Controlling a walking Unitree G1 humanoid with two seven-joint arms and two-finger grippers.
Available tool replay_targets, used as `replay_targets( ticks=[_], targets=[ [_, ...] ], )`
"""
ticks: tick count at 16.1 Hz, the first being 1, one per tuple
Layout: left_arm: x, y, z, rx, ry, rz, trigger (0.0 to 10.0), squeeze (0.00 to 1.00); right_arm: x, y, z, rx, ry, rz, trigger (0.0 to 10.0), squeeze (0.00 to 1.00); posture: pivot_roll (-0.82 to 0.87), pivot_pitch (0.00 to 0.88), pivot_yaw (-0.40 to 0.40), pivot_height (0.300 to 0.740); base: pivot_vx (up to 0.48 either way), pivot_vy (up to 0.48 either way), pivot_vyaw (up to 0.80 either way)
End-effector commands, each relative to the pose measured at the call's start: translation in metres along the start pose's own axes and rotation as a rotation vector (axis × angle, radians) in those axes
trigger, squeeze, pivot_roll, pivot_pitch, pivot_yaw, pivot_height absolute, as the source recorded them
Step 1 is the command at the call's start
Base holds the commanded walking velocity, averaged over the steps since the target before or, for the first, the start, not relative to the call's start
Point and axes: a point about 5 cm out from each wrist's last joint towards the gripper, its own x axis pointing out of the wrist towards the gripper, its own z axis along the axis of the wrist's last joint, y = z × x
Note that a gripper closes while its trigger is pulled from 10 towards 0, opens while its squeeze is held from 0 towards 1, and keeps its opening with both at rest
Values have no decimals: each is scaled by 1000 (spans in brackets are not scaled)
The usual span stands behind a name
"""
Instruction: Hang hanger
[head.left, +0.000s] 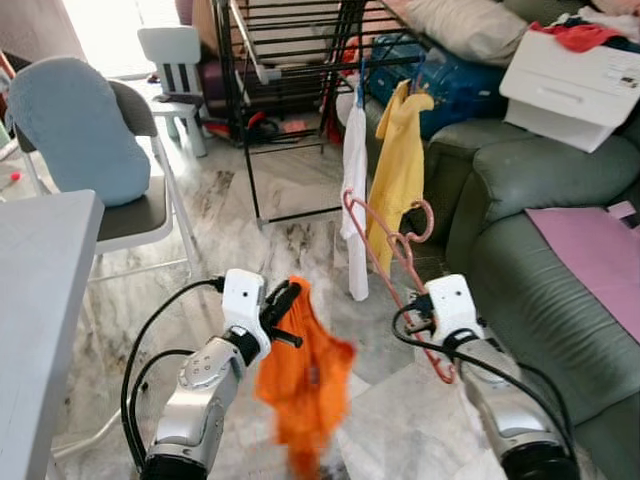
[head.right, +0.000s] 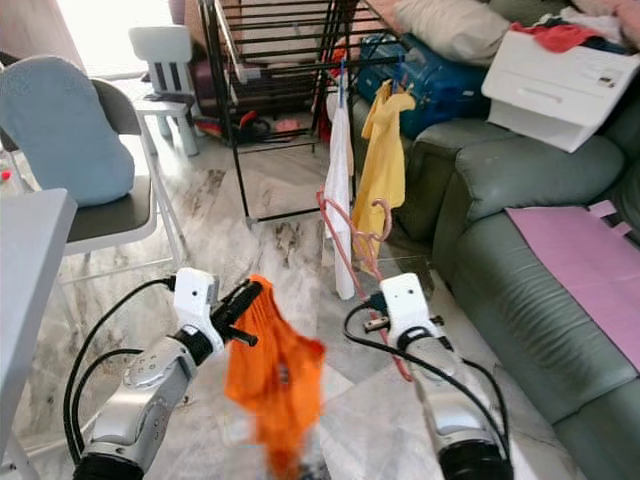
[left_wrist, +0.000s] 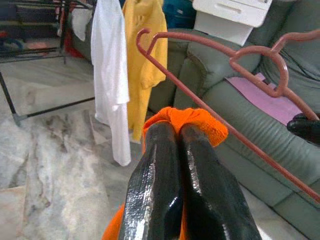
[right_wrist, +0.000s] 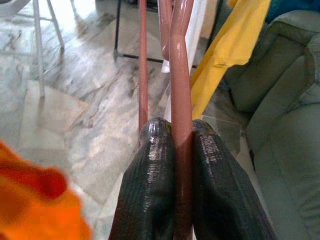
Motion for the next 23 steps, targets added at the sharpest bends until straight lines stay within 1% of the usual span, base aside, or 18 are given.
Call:
replay_targets(
  ticks=[1,2,3,4,5,6,7,8,9,10,11,12,13,15,16,18,20,23],
  targets=[
    [-1,-3,6,30,-29,-22,10000,0,0,-3,9,-26,-28,37,10000,0,-180,0,40,740,0,0,0],
    [-1,-2,6,35,-28,-20,10000,0,-2,-2,9,-44,-36,91,10000,0,-180,0,41,740,0,0,0],
    [-2,-1,8,43,-34,-17,10000,0,-5,-2,9,-92,-36,145,10000,0,-179,0,41,740,0,0,0],
    [-2,2,10,76,-34,-14,10000,0,-8,-4,9,-133,-27,178,10000,0,-179,0,42,740,0,0,0],
    [-2,4,12,96,-35,-12,10000,0,-10,-8,9,-157,-22,186,10000,0,-178,0,42,740,0,0,0],
    [-2,12,18,177,-37,-12,10000,0,-13,-18,10,-225,6,214,10000,0,-176,0,44,740,0,0,0],
    [-2,18,23,319,-25,-34,10000,0,-16,-28,11,-257,22,234,10000,0,-174,0,45,740,0,0,0],
    [-3,23,26,430,-12,-47,10000,0,-18,-36,12,-277,33,242,10000,0,-173,0,46,740,0,0,0],
    [-2,31,30,483,-4,-37,10000,0,-21,-42,14,-297,47,266,10000,0,-172,0,46,740,0,0,0],
    [0,39,37,607,11,-38,10000,0,-24,-48,19,-321,59,308,10000,0,-172,0,49,740,0,0,0],
    [1,46,42,753,29,-49,10000,0,-28,-53,24,-346,53,355,10000,0,-171,0,50,740,0,0,0],
    [2,53,45,802,49,-39,10000,0,-31,-56,26,-359,60,389,10000,0,-171,0,51,740,0,0,0],
    [5,61,50,832,58,-8,10000,0,-36,-63,28,-399,77,430,10000,0,-174,0,54,740,0,0,0],
    [8,68,57,879,49,17,10000,0,-46,-67,31,-398,87,515,10000,0,-175,0,54,740,0,0,0],
    [10,71,59,894,44,33,10000,0,-54,-72,32,-416,120,566,10000,0,-178,0,56,740,0,0,0],
    [12,71,58,907,42,32,10000,0,-59,-74,33,-404,130,606,10000,0,-179,0,59,740,0,0,0],
    [14,66,53,914,39,11,10000,0,-65,-74,33,-392,146,661,10000,0,-181,0,60,740,0,0,0],
    [15,64,50,916,33,0,10000,0,-66,-72,33,-384,151,690,10000,0,-176,0,59,740,0,0,0]
  ],
)
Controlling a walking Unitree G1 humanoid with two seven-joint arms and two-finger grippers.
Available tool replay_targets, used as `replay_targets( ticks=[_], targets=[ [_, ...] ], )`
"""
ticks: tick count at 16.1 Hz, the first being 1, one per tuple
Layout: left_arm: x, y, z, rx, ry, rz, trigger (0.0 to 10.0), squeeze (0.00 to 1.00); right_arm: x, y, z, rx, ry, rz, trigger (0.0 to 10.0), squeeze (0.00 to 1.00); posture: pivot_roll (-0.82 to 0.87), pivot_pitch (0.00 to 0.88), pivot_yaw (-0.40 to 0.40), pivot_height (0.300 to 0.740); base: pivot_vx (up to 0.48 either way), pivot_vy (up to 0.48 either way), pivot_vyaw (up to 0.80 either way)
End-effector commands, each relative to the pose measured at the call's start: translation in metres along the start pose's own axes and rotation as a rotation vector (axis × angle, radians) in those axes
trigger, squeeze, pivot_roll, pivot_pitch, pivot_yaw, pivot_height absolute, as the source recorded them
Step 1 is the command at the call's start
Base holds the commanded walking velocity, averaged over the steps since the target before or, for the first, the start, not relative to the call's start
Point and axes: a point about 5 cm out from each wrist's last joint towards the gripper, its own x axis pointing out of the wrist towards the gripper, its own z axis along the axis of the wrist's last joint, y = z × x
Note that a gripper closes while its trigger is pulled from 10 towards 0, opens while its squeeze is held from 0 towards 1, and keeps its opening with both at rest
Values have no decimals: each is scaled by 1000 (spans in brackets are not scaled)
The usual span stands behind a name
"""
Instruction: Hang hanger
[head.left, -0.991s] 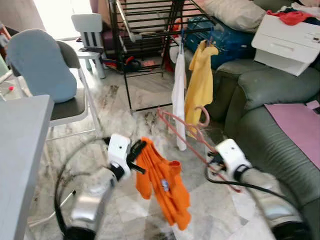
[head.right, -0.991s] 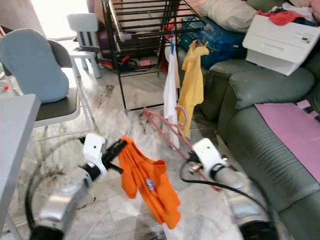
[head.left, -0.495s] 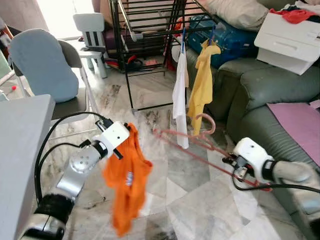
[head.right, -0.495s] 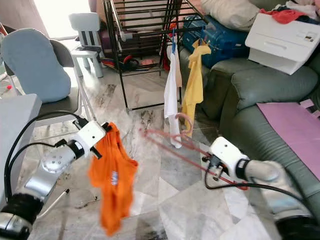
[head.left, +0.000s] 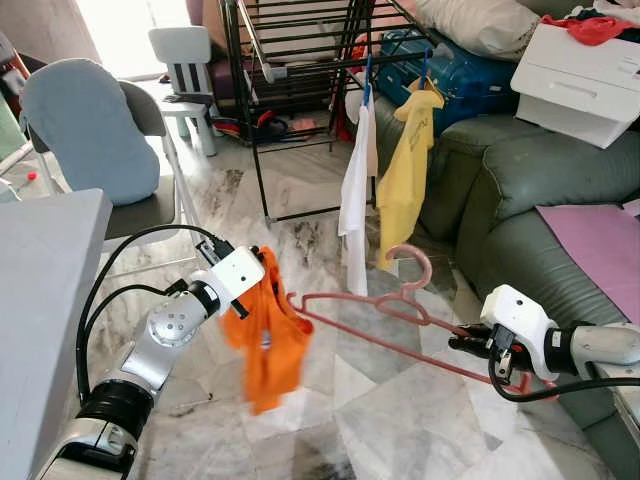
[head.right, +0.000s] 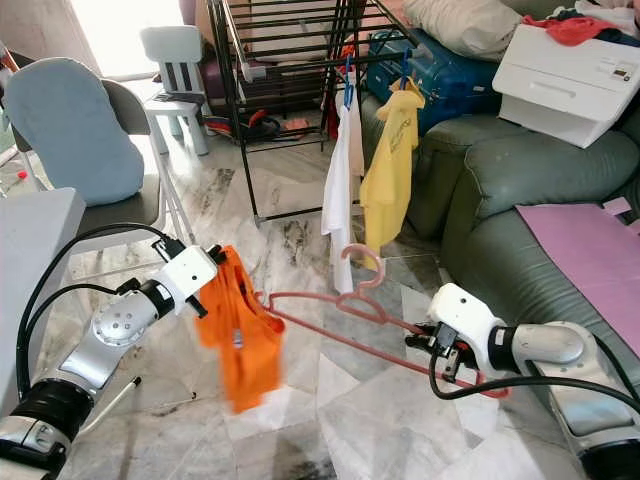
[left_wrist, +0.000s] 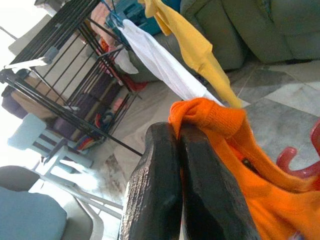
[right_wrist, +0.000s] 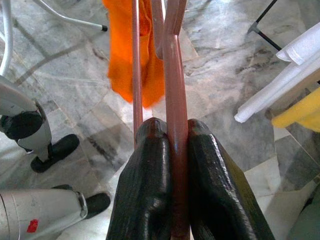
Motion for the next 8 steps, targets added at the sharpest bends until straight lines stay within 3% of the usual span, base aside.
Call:
replay_targets(
  ticks=[1,6,8],
  targets=[
    [4,5,7,25,-29,10,10000,0,-4,-1,5,-14,-6,17,10000,0,-176,0,59,740,0,0,0],
    [6,2,6,22,-30,3,10000,0,-1,4,7,-17,-7,52,10000,0,-178,0,57,740,0,0,0],
    [8,3,-11,-15,112,52,10000,0,2,10,8,-45,6,89,10000,0,-181,0,57,740,0,0,0]
  ],
)
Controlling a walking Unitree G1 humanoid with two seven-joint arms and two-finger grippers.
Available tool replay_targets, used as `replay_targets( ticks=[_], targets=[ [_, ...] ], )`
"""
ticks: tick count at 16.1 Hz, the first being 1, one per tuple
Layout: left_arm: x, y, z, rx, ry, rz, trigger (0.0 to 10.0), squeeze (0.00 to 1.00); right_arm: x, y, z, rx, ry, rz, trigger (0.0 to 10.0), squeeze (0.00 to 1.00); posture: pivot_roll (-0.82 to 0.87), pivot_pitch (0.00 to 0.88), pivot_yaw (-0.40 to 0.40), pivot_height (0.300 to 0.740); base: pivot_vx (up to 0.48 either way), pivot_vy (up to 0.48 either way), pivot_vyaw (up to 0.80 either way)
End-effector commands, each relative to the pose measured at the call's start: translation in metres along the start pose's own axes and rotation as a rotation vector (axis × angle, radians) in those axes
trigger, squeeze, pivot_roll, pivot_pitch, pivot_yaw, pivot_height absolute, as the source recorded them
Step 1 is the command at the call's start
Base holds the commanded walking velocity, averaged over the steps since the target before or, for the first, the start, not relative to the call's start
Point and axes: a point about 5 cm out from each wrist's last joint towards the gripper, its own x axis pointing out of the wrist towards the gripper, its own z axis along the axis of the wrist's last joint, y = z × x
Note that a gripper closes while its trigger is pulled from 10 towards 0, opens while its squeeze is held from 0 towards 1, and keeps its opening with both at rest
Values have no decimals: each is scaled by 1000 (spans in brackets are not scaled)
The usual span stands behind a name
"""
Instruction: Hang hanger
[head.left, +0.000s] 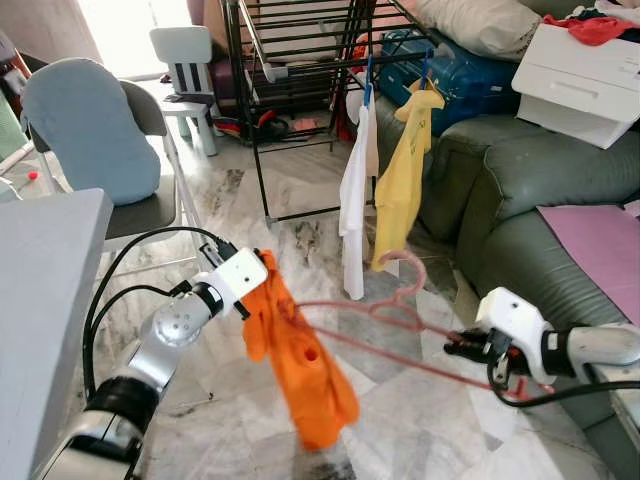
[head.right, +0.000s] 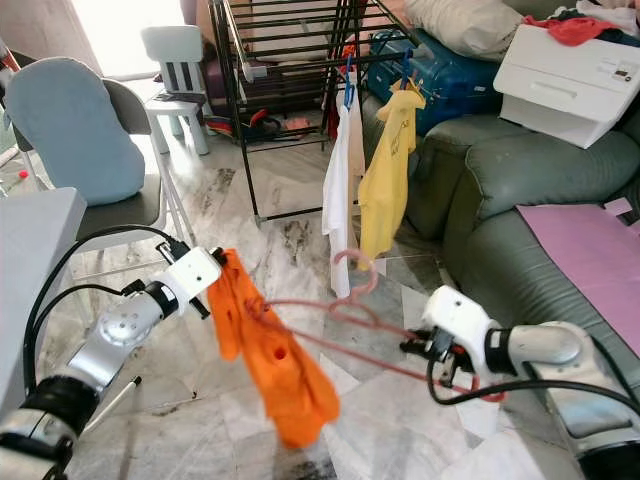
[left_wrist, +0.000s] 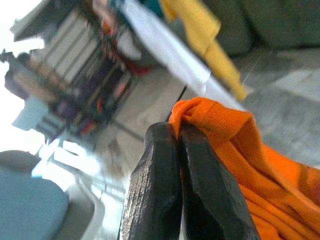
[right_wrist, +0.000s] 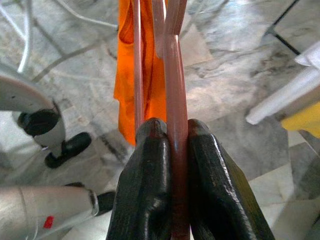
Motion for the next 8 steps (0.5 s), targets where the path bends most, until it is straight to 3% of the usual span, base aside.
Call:
replay_targets(
  ticks=[1,4,8],
  targets=[
    [2,5,-10,-67,94,52,10000,0,1,2,4,-41,7,19,10000,0,-181,0,57,740,0,0,0],
    [3,-1,-14,-192,130,11,10000,0,6,5,6,-54,10,34,10000,0,-177,0,56,740,0,0,0],
    [2,-6,-17,-219,165,-41,10000,0,12,-1,10,-84,-6,-18,10000,0,-176,0,57,740,0,0,0]
  ],
)
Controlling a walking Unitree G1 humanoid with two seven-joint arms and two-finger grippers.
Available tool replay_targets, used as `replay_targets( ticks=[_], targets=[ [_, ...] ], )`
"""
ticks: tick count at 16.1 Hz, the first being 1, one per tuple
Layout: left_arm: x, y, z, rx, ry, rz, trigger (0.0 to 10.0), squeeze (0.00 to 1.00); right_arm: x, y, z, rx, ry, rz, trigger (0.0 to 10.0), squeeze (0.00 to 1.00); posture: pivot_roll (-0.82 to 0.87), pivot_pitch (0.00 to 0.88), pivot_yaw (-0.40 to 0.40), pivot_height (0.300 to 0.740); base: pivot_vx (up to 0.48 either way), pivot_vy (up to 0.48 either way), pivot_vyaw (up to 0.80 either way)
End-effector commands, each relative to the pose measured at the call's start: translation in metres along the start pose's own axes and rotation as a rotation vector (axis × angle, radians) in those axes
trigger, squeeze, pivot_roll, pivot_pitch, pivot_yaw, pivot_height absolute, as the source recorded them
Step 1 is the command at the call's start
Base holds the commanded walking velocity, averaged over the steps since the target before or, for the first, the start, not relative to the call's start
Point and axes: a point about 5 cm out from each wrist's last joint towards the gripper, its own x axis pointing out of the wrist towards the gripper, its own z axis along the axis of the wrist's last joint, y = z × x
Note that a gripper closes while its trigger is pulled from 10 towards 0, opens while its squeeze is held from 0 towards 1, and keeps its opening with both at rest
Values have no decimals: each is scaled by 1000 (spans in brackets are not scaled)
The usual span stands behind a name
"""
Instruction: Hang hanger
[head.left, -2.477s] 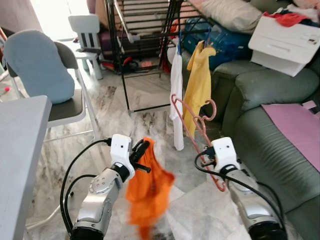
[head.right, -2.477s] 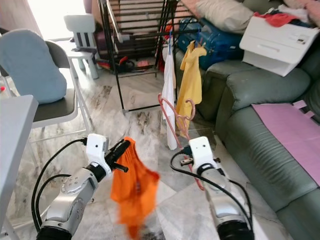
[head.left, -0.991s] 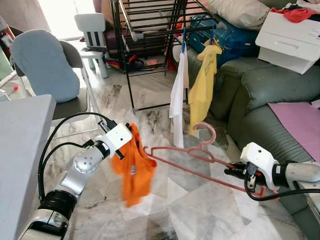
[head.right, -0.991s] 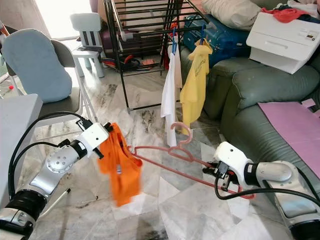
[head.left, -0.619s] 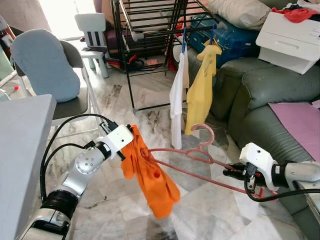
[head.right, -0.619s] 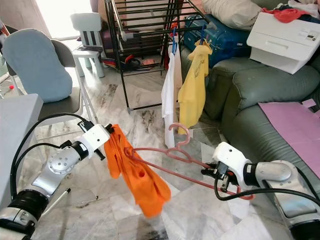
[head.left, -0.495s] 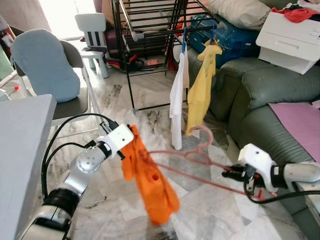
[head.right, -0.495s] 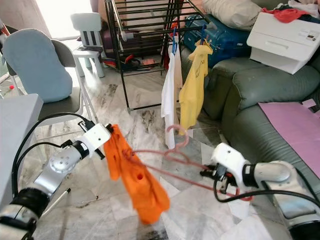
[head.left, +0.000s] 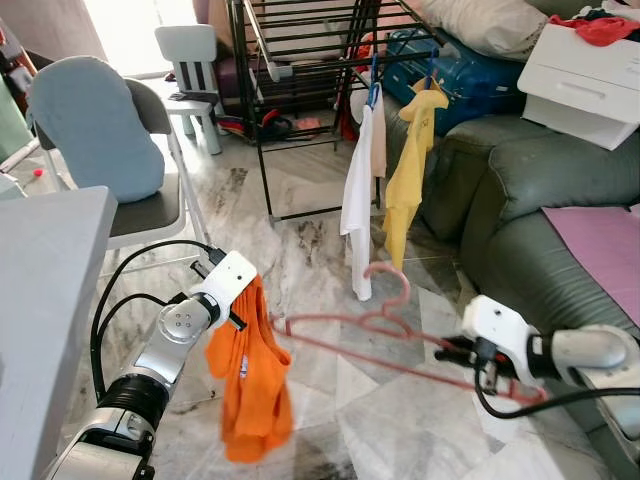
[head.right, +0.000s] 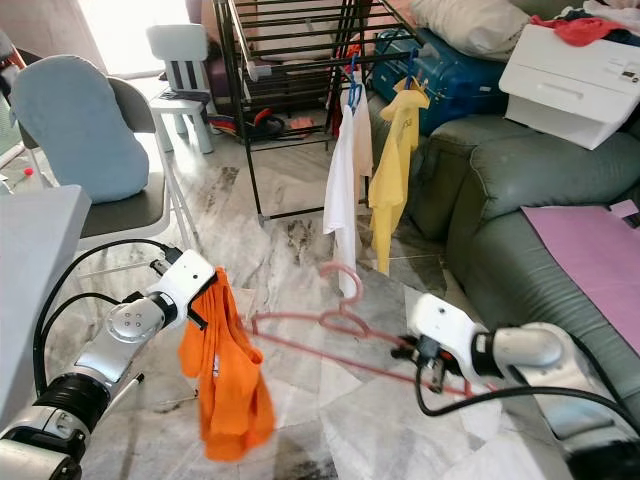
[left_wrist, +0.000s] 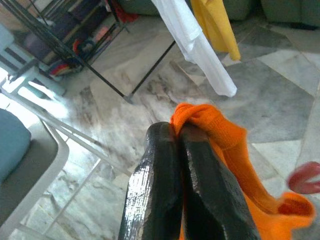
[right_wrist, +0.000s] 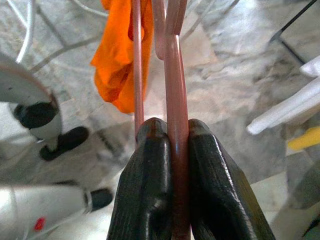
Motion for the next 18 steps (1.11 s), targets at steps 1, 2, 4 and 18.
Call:
replay_targets(
  ticks=[1,2,4,18],
  targets=[
    [0,4,3,-22,-4,2,10000,0,2,-2,6,-24,-19,-6,10000,0,-175,0,56,740,0,0,0],
    [0,4,0,-71,20,14,10000,0,3,-1,7,-26,-21,0,10000,0,-175,0,57,740,0,0,0],
    [0,2,-2,-111,45,-5,10000,0,5,-1,7,-33,-22,-9,10000,0,-176,0,57,740,0,0,0],
    [-26,-3,70,-107,-357,-213,10000,0,38,-7,1,-40,-38,-129,10000,0,-157,0,51,740,0,0,0]
  ],
)
